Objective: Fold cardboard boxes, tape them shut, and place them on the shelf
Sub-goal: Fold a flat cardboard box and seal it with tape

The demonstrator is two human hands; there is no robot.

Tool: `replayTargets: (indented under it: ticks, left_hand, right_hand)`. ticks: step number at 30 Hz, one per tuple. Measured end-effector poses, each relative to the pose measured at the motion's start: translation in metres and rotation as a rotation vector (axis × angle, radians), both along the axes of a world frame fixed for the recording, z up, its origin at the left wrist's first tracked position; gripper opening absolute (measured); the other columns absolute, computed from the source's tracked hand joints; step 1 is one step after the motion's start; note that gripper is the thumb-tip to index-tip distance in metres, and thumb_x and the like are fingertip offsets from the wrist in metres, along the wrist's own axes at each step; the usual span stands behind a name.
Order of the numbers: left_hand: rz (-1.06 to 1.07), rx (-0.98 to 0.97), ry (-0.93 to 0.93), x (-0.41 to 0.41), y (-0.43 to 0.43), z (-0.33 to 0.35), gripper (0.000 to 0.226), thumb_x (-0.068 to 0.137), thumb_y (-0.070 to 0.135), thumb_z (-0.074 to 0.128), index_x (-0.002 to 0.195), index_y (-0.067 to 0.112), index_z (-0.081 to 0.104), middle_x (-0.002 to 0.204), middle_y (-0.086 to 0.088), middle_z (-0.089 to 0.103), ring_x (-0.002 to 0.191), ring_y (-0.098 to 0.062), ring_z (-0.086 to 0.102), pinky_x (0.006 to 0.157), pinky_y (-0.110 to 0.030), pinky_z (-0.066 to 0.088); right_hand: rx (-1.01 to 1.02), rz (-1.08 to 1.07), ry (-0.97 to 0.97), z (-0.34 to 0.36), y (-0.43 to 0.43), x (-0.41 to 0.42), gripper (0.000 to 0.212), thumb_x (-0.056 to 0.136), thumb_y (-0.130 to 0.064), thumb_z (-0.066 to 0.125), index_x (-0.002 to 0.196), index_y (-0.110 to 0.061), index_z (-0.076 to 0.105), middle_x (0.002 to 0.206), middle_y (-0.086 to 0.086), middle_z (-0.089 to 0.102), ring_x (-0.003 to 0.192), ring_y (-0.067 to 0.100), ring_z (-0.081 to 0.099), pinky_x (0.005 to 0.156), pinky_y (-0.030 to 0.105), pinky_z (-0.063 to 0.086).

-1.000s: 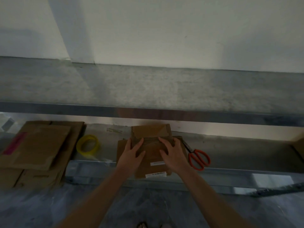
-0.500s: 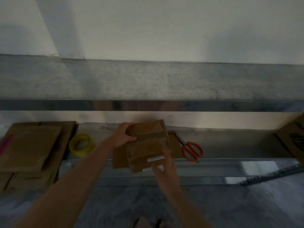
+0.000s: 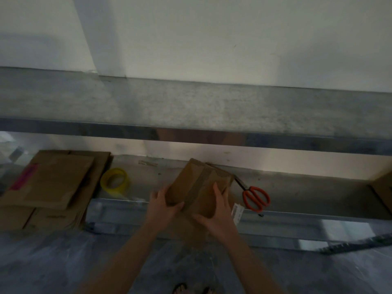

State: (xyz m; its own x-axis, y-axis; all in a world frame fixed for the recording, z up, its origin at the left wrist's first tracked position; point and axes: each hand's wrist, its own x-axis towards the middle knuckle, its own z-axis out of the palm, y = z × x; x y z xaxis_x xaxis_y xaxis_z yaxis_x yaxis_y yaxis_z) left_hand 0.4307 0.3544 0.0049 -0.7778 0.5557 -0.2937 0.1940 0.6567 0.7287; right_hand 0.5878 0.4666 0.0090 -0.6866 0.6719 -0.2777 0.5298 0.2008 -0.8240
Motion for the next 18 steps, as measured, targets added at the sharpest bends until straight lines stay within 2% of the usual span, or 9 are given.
replayTargets:
  ticks: [2, 4, 6, 9, 10, 14, 18]
  left_hand:
    - [0.013, 0.034, 0.029, 0.009, -0.013, -0.007, 0.081, 0.070, 0.036, 0.083, 0.138, 0.020, 0.041, 0.127, -0.006, 0.037, 0.119, -0.027, 0.047, 0.102, -0.039, 0.043]
    - [-0.026, 0.110, 0.020, 0.011, -0.023, -0.011, 0.086, 0.068, 0.033, 0.085, 0.139, 0.023, 0.038, 0.123, 0.000, 0.033, 0.113, -0.021, 0.049, 0.097, -0.032, 0.047]
    - [-0.152, 0.098, 0.032, 0.004, -0.026, -0.011, 0.095, 0.068, 0.035, 0.085, 0.144, 0.028, 0.030, 0.129, 0.002, 0.029, 0.113, -0.016, 0.046, 0.097, -0.028, 0.047]
    - [-0.265, 0.042, 0.102, -0.006, -0.020, -0.008, 0.098, 0.068, 0.036, 0.084, 0.147, 0.024, 0.028, 0.145, 0.001, 0.021, 0.128, -0.017, 0.037, 0.109, -0.031, 0.038]
    - [-0.269, 0.051, 0.103, -0.007, -0.016, -0.008, 0.095, 0.069, 0.034, 0.084, 0.146, 0.023, 0.030, 0.149, 0.001, 0.020, 0.131, -0.019, 0.036, 0.111, -0.032, 0.036]
    - [-0.260, 0.066, 0.083, -0.008, -0.002, -0.005, 0.091, 0.070, 0.030, 0.084, 0.145, 0.026, 0.033, 0.147, 0.000, 0.031, 0.128, -0.019, 0.044, 0.108, -0.033, 0.041]
    - [-0.287, 0.054, 0.074, -0.012, 0.000, -0.006, 0.097, 0.067, 0.033, 0.085, 0.146, 0.031, 0.029, 0.148, 0.002, 0.029, 0.126, -0.017, 0.044, 0.107, -0.029, 0.040]
  right_hand:
    - [0.026, 0.076, -0.004, -0.003, 0.004, 0.002, 0.123, 0.067, -0.048, 0.085, 0.154, -0.041, -0.002, 0.161, -0.007, -0.023, 0.150, 0.018, 0.003, 0.119, 0.041, 0.020]
    - [0.034, 0.137, -0.014, -0.005, 0.015, 0.002, 0.125, 0.065, -0.046, 0.087, 0.154, -0.041, -0.001, 0.161, -0.010, -0.022, 0.149, 0.015, 0.004, 0.118, 0.039, 0.022]
    - [-0.011, 0.180, -0.047, -0.004, 0.031, 0.000, 0.126, 0.064, -0.046, 0.088, 0.154, -0.041, 0.001, 0.162, -0.011, -0.016, 0.149, 0.017, 0.007, 0.120, 0.043, 0.023]
    - [-0.120, 0.206, -0.070, -0.002, 0.051, -0.004, 0.132, 0.052, -0.060, 0.086, 0.154, -0.044, 0.004, 0.162, -0.014, -0.010, 0.149, 0.020, 0.013, 0.118, 0.050, 0.028]
    - [-0.141, 0.220, -0.072, -0.002, 0.057, -0.005, 0.131, 0.053, -0.058, 0.087, 0.154, -0.043, 0.005, 0.162, -0.015, -0.009, 0.149, 0.019, 0.014, 0.118, 0.050, 0.028]
    - [-0.208, 0.230, -0.066, 0.002, 0.072, -0.014, 0.118, 0.069, -0.026, 0.088, 0.155, -0.041, 0.009, 0.162, -0.013, -0.007, 0.148, 0.018, 0.015, 0.119, 0.046, 0.028]
    - [-0.200, 0.256, -0.077, 0.000, 0.073, -0.014, 0.117, 0.070, -0.030, 0.087, 0.153, -0.045, 0.005, 0.162, -0.014, -0.013, 0.149, 0.018, 0.010, 0.119, 0.049, 0.027]
